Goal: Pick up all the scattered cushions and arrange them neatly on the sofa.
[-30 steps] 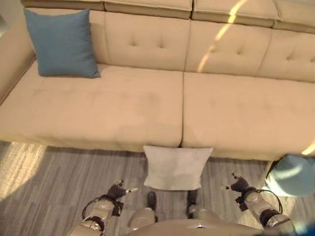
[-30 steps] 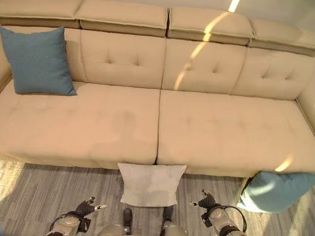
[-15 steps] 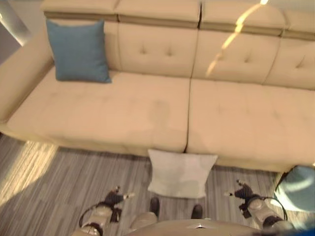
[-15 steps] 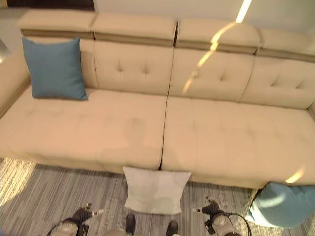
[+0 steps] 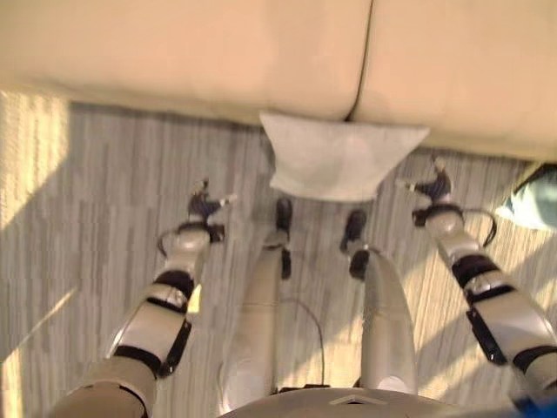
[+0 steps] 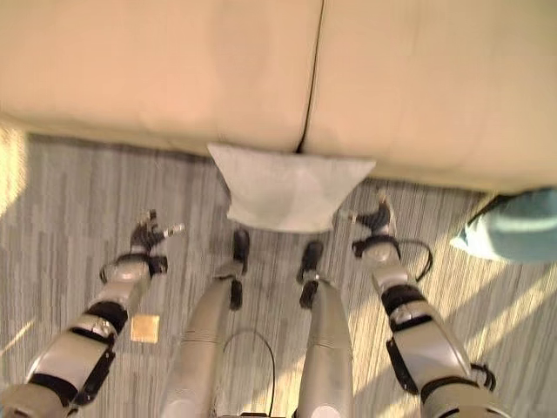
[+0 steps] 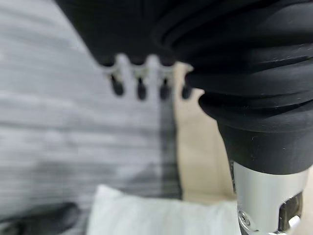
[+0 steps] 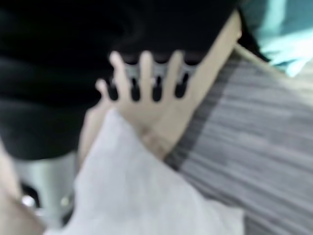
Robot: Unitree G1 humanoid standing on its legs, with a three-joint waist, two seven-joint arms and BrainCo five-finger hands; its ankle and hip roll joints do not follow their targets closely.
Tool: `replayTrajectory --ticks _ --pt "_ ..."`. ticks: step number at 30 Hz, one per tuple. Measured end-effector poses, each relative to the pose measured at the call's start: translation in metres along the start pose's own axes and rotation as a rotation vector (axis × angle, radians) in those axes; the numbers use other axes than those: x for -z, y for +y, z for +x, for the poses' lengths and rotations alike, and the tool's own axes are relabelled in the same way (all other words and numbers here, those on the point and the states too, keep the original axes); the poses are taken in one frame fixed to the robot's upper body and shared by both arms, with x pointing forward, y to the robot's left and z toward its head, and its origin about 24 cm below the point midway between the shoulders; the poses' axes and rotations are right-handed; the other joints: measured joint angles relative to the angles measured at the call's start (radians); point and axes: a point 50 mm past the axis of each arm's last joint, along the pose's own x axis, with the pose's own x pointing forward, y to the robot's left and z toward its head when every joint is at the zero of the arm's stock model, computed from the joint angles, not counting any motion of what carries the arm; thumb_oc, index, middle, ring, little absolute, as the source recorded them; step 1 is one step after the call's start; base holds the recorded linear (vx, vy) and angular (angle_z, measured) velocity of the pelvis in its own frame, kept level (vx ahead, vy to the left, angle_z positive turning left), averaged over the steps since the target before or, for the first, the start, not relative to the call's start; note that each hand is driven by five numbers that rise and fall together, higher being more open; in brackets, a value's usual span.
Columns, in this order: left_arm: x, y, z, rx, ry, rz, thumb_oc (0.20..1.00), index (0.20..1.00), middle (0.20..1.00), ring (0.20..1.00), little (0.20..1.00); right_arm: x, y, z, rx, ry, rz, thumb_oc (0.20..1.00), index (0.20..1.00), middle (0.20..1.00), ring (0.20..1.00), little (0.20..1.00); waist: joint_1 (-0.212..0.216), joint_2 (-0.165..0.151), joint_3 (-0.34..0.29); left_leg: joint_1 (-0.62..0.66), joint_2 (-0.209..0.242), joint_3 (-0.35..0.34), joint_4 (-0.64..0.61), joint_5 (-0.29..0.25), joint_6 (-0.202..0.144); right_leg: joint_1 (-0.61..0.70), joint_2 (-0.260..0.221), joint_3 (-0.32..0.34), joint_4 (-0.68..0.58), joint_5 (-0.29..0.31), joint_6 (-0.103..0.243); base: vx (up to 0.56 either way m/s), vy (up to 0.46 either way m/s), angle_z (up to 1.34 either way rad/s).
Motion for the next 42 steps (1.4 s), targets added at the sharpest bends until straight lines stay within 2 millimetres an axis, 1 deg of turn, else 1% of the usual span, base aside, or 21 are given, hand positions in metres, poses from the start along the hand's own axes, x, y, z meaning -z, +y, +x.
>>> replayTrajectory --ticks 2,3,4,5,9,11,13,15,19,21,23,26,28,29,33,36,37,39,40,41,42 --pt "-0.011 -0.004 0.003 -0.002 -0.036 -0.003 1.0 1.0 1.0 1.0 1.0 -0.008 0.0 0.0 0.025 -0.03 0.031 1.0 1.0 1.0 1.0 1.0 -0.014 -0.006 -0.002 -0.02 0.003 0.005 0.024 -0.01 -0.002 -0.023 0.006 0.015 0.014 -0.002 -0.006 0.0 0.036 -0.13" --pt "-0.014 -0.004 0.002 -0.003 -0.055 -0.008 1.0 1.0 1.0 1.0 1.0 -0.01 -0.003 -0.001 0.054 -0.05 0.051 1.0 1.0 1.0 1.0 1.0 -0.016 -0.005 -0.009 -0.048 0.009 0.01 0.048 -0.026 0.002 -0.048 0.009 0.021 0.026 -0.007 -0.007 0.02 0.029 -0.2" --pt "-0.023 -0.004 0.005 -0.008 -0.078 -0.025 1.0 1.0 1.0 1.0 1.0 -0.018 -0.006 0.003 0.078 -0.07 0.068 1.0 1.0 1.0 1.0 1.0 -0.03 -0.005 -0.01 -0.074 0.01 0.017 0.065 -0.032 0.008 -0.076 0.007 0.027 0.038 -0.007 -0.004 0.02 0.029 -0.15" --pt "-0.027 -0.004 0.006 -0.01 -0.088 -0.033 1.0 1.0 1.0 1.0 1.0 -0.02 -0.008 0.003 0.095 -0.077 0.071 1.0 1.0 1.0 1.0 1.0 -0.04 -0.005 -0.01 -0.096 0.009 0.018 0.079 -0.033 0.011 -0.098 0.007 0.033 0.051 -0.005 -0.001 0.02 0.017 -0.07" --pt "-0.054 -0.01 0.013 -0.009 -0.158 -0.039 1.0 1.0 1.0 1.0 1.0 -0.021 -0.015 0.005 0.127 -0.08 0.074 1.0 1.0 1.0 1.0 1.0 -0.046 -0.006 -0.015 -0.189 0.016 0.03 0.136 -0.052 0.02 -0.196 0.012 0.051 0.098 -0.012 -0.011 0.03 0.03 -0.07" --pt "-0.081 -0.013 0.018 -0.007 -0.22 -0.071 1.0 1.0 1.0 1.0 1.0 -0.034 -0.017 0.009 0.143 -0.109 0.09 1.0 1.0 1.0 1.0 1.0 -0.057 -0.005 -0.017 -0.267 0.015 0.043 0.167 -0.059 0.022 -0.285 0.013 0.072 0.125 -0.013 -0.011 0.05 0.058 -0.11" --pt "-0.1 -0.017 0.018 0.007 -0.272 -0.101 1.0 1.0 1.0 1.0 1.0 -0.042 -0.02 0.011 0.16 -0.133 0.11 1.0 1.0 1.0 1.0 1.0 -0.064 -0.004 -0.018 -0.306 0.018 0.049 0.174 -0.059 0.022 -0.329 0.012 0.077 0.132 -0.01 -0.011 0.04 0.031 -0.06" --pt "-0.121 -0.022 0.02 0.015 -0.32 -0.116 1.0 1.0 1.0 1.0 1.0 -0.052 -0.033 0.018 0.179 -0.147 0.146 1.0 1.0 1.0 1.0 1.0 -0.064 -0.001 -0.02 -0.364 0.019 0.069 0.189 -0.06 0.023 -0.402 0.014 0.102 0.153 -0.01 -0.007 0.04 0.003 -0.05" --pt "-0.138 -0.022 0.019 0.025 -0.365 -0.141 1.0 1.0 1.0 1.0 1.0 -0.063 -0.036 0.021 0.141 -0.169 0.24 1.0 1.0 1.0 1.0 1.0 -0.064 0.002 -0.021 -0.405 0.02 0.068 0.203 -0.06 0.022 -0.443 0.015 0.102 0.167 -0.009 -0.012 0.02 0.005 0.01" --pt "-0.143 -0.023 0.018 0.041 -0.388 -0.132 1.0 1.0 1.0 1.0 1.0 -0.067 -0.039 0.022 0.104 -0.2 0.234 1.0 1.0 1.0 1.0 1.0 -0.063 0.008 -0.033 -0.435 0.021 0.065 0.228 -0.07 0.021 -0.471 0.015 0.104 0.188 -0.018 -0.013 0.04 0.003 0.01" --pt "-0.15 -0.025 0.017 0.055 -0.407 -0.126 1.0 1.0 1.0 1.0 1.0 -0.077 -0.043 0.024 0.09 -0.238 0.233 1.0 1.0 1.0 1.0 1.0 -0.062 0.017 -0.046 -0.478 0.022 0.064 0.259 -0.078 0.023 -0.512 0.013 0.108 0.214 -0.024 -0.011 0.02 0.001 0.0" --pt "-0.168 -0.028 0.017 0.071 -0.45 -0.1 1.0 1.0 1.0 1.0 1.0 -0.103 -0.046 0.029 0.068 -0.294 0.248 1.0 1.0 1.0 1.0 1.0 -0.061 0.018 -0.047 -0.529 0.024 0.065 0.296 -0.087 0.023 -0.563 0.013 0.117 0.246 -0.03 -0.01 0.0 0.0 0.0" --pt "-0.179 -0.03 0.016 0.077 -0.477 -0.101 1.0 1.0 1.0 1.0 1.0 -0.116 -0.043 0.031 0.049 -0.324 0.242 1.0 1.0 1.0 1.0 1.0 -0.058 0.018 -0.047 -0.55 0.025 0.069 0.307 -0.087 0.023 -0.587 0.013 0.121 0.258 -0.03 -0.01 0.0 0.0 0.0" --pt "-0.177 -0.03 0.016 0.08 -0.469 -0.11 1.0 1.0 1.0 1.0 1.0 -0.126 -0.038 0.03 0.033 -0.344 0.25 1.0 1.0 1.0 1.0 1.0 -0.058 0.018 -0.047 -0.548 0.025 0.072 0.308 -0.088 0.023 -0.588 0.014 0.126 0.258 -0.03 -0.009 0.0 0.0 0.0" --pt "-0.178 -0.036 0.015 0.09 -0.467 -0.1 1.0 1.0 1.0 1.0 1.0 -0.134 -0.026 0.027 -0.01 -0.371 0.211 1.0 1.0 1.0 1.0 1.0 -0.06 0.018 -0.047 -0.547 0.025 0.075 0.311 -0.089 0.024 -0.588 0.015 0.131 0.261 -0.028 -0.007 0.0 0.0 0.0" --pt "-0.186 -0.049 0.013 0.11 -0.483 -0.094 1.0 1.0 1.0 1.0 1.0 -0.148 -0.006 0.023 -0.058 -0.389 0.226 1.0 1.0 1.0 1.0 1.0 -0.059 0.018 -0.047 -0.541 0.025 0.079 0.308 -0.088 0.024 -0.586 0.015 0.134 0.261 -0.028 -0.008 0.0 0.0 0.0" --pt "-0.184 -0.053 0.012 0.103 -0.474 -0.101 1.0 1.0 1.0 1.0 1.0 -0.152 0.007 0.018 -0.085 -0.383 0.248 1.0 1.0 1.0 1.0 1.0 -0.059 0.018 -0.047 -0.533 0.026 0.086 0.304 -0.088 0.024 -0.586 0.017 0.142 0.262 -0.027 -0.007 0.0 0.0 0.0" --pt "-0.182 -0.058 0.012 0.098 -0.462 -0.111 1.0 1.0 1.0 1.0 1.0 -0.153 0.015 0.015 -0.098 -0.373 0.282 1.0 1.0 1.0 1.0 1.0 -0.059 0.018 -0.047 -0.527 0.028 0.091 0.298 -0.088 0.024 -0.585 0.02 0.148 0.259 -0.024 -0.009 0.0 0.0 0.0" --pt "-0.182 -0.058 0.012 0.096 -0.457 -0.127 0.815 0.815 0.815 0.815 0.815 -0.154 0.017 0.015 -0.101 -0.366 0.303 0.878 0.878 0.878 0.878 0.878 -0.059 0.018 -0.047 -0.524 0.028 0.092 0.293 -0.087 0.025 -0.585 0.022 0.15 0.255 -0.024 -0.008 0.0 0.022 -0.03" --pt "-0.182 -0.059 0.012 0.096 -0.452 -0.139 0.451 0.451 0.451 0.451 0.451 -0.155 0.021 0.013 -0.112 -0.358 0.343 0.467 0.467 0.467 0.467 0.467 -0.059 0.018 -0.047 -0.52 0.029 0.093 0.287 -0.086 0.024 -0.582 0.026 0.152 0.25 -0.022 -0.007 0.0 0.012 -0.04" --pt "-0.182 -0.059 0.012 0.09 -0.45 -0.148 0.2 0.2 0.2 0.2 0.2 -0.157 0.025 0.011 -0.125 -0.351 0.388 0.2 0.2 0.2 0.2 0.2 -0.058 0.019 -0.047 -0.519 0.032 0.092 0.287 -0.086 0.024 -0.581 0.031 0.153 0.248 -0.022 -0.007 0.0 0.009 -0.05"
